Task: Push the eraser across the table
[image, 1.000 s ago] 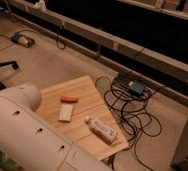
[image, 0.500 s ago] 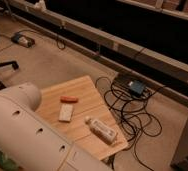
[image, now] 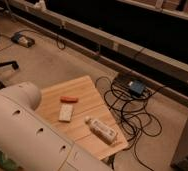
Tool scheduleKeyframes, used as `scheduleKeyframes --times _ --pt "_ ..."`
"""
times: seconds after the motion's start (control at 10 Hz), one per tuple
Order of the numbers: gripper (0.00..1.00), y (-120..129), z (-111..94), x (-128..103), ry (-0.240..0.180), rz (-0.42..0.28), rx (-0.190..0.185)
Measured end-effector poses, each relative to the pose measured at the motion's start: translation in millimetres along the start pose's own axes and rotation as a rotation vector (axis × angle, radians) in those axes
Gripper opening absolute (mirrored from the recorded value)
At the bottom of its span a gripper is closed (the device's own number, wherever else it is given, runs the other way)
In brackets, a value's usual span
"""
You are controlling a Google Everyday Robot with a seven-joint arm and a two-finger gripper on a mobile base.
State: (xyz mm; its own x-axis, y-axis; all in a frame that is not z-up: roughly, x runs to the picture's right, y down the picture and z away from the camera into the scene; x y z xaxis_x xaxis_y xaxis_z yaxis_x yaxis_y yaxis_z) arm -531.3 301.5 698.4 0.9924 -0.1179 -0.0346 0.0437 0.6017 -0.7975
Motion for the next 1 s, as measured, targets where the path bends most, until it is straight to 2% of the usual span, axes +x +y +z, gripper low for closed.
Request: scheduleKeyframes --times 0.2,0.6,1.0 --pt "0.8 0 2 -1 -0.005 0.001 -0.005" --pt "0.8 0 11 -3 -0.081 -0.039 -0.013" --pt "0.8 -8 18 0 -0.101 -0.036 -0.037"
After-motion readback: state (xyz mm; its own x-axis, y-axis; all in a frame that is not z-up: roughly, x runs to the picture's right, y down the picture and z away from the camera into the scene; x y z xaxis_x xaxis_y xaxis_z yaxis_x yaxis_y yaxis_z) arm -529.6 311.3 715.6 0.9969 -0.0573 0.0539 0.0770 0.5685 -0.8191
